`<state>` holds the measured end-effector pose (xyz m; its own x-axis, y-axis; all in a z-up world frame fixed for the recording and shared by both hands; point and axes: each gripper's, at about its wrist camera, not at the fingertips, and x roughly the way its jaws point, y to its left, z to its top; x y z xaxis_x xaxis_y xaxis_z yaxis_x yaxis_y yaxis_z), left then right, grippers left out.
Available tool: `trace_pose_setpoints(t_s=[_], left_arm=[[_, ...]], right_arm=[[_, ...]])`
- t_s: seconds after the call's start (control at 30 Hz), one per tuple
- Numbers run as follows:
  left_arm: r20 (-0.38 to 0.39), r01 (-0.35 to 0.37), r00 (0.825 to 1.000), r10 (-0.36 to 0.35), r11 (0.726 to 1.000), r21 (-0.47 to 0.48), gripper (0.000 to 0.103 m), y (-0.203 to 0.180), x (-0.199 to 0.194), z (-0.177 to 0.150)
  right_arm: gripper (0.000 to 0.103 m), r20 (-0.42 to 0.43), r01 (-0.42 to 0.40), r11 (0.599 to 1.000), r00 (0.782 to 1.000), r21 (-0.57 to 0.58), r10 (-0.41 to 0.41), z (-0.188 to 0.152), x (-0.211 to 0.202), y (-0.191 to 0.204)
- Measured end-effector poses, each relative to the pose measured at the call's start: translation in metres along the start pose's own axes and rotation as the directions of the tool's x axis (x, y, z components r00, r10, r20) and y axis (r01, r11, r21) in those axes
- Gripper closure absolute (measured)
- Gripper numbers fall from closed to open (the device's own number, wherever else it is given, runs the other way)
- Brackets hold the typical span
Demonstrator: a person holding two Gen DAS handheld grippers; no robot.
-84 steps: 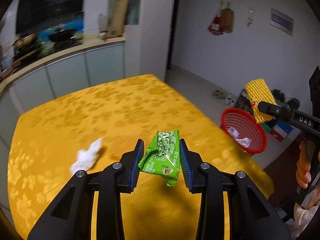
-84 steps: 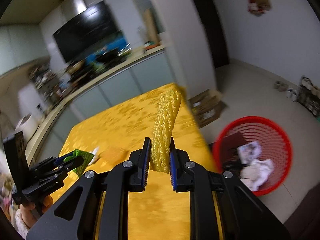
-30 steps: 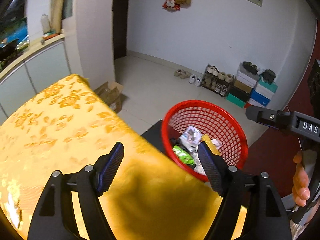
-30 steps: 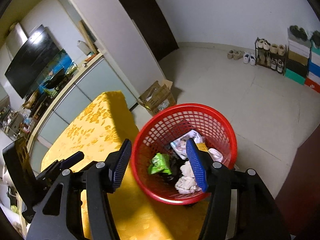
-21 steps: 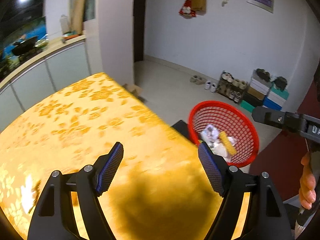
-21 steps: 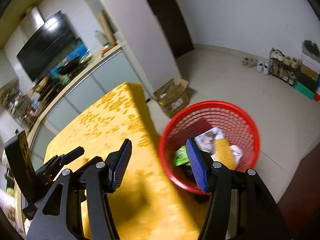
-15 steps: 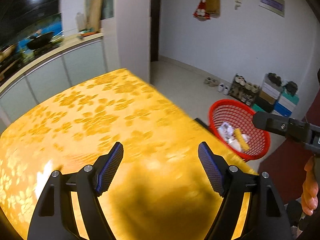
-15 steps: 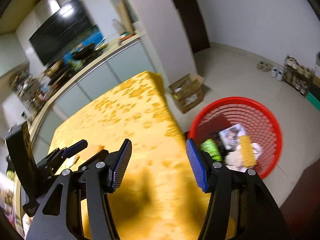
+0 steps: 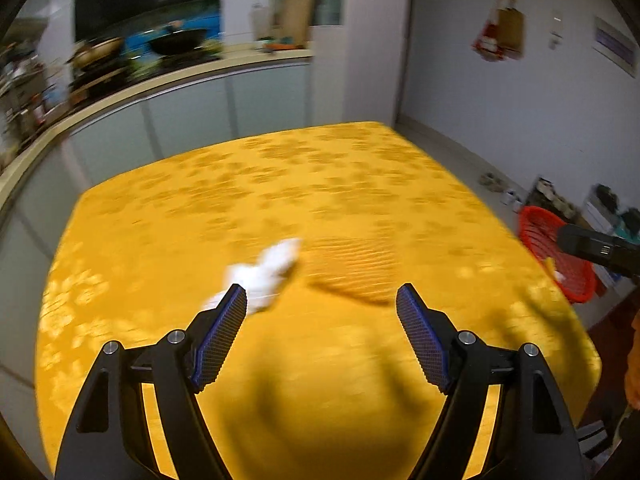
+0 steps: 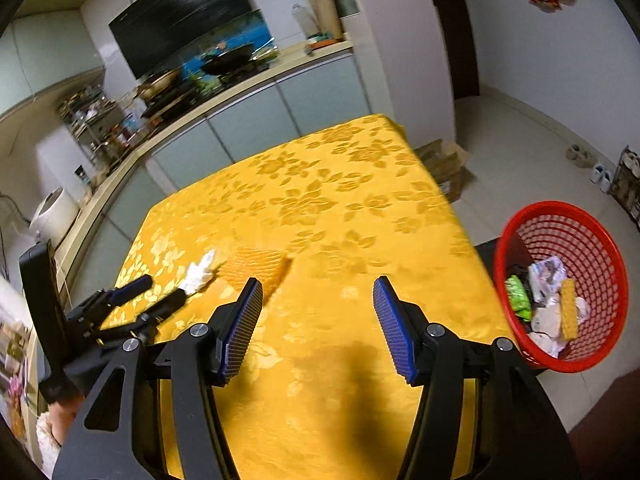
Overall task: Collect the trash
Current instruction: 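Return both tools toward the remaining trash on the table, then grasp the white tissue with the left gripper while the right grasps the yellow foam net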
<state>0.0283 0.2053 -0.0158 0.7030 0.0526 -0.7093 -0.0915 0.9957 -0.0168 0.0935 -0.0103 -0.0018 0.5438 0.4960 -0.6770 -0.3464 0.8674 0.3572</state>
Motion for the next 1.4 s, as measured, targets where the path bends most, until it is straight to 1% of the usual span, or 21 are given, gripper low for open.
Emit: trace_pose_setpoints(t_s=[0.1,0.2,0.33,0.47,0.57,0.73,0.8,0.87,0.93,1.07,1.2,1.4], left_arm=[[-0.015,-0.029,0.999,0.028,0.999,-0.044,0.028,0.032,-0.002,-0.004],[-0.028,-0.047,0.999,0.045,0.996,-0.07,0.028,0.055,0.0,-0.008],[-0.058,-0.004,0.998,-0.003,0.994,-0.11,0.028,0.07,0.013,-0.008],[-0.083,0.029,0.996,-0.036,0.996,-0.081,0.028,0.065,0.032,-0.004],[-0.094,0.041,0.994,-0.046,0.998,-0.054,0.028,0.057,0.049,0.004],[-0.124,0.06,0.99,-0.062,0.998,-0.017,0.029,0.048,0.078,0.013],[-0.138,0.063,0.988,-0.064,0.998,-0.013,0.033,0.046,0.087,0.014],[-0.158,0.078,0.984,-0.08,0.997,-0.016,0.046,0.046,0.095,0.014],[-0.17,0.078,0.982,-0.079,0.997,-0.014,0.052,0.046,0.102,0.013],[-0.16,0.072,0.985,-0.071,0.997,0.001,0.061,0.047,0.102,0.013],[-0.15,0.064,0.987,-0.061,0.998,0.01,0.063,0.05,0.097,0.01],[-0.107,0.052,0.993,-0.055,0.998,-0.028,0.063,0.06,0.072,0.003]], right_arm=[[0.047,-0.008,-0.006,1.0,1.0,-0.018,0.005,0.001,0.004,0.008],[0.047,-0.011,-0.008,1.0,1.0,-0.027,0.008,0.004,0.008,0.014],[0.046,-0.012,-0.013,0.999,1.0,-0.041,0.012,0.009,0.011,0.021],[0.045,-0.006,-0.021,0.998,1.0,-0.059,0.02,0.014,0.011,0.029],[0.043,-0.018,-0.02,0.997,1.0,-0.07,0.019,0.015,0.019,0.035],[0.043,-0.073,-0.028,0.996,0.997,-0.079,0.022,0.018,0.047,0.04],[0.043,-0.086,-0.03,0.996,0.996,-0.089,0.022,0.018,0.058,0.043],[0.043,-0.101,-0.027,0.994,0.995,-0.106,0.016,0.017,0.07,0.047],[0.043,-0.12,-0.034,0.992,0.993,-0.118,0.02,0.016,0.085,0.051],[0.043,-0.151,-0.027,0.989,0.988,-0.145,0.005,0.012,0.111,0.056],[0.043,-0.17,-0.043,0.983,0.985,-0.18,0.012,0.008,0.132,0.065],[0.042,-0.177,-0.052,0.957,0.984,-0.284,0.001,-0.001,0.155,0.082]])
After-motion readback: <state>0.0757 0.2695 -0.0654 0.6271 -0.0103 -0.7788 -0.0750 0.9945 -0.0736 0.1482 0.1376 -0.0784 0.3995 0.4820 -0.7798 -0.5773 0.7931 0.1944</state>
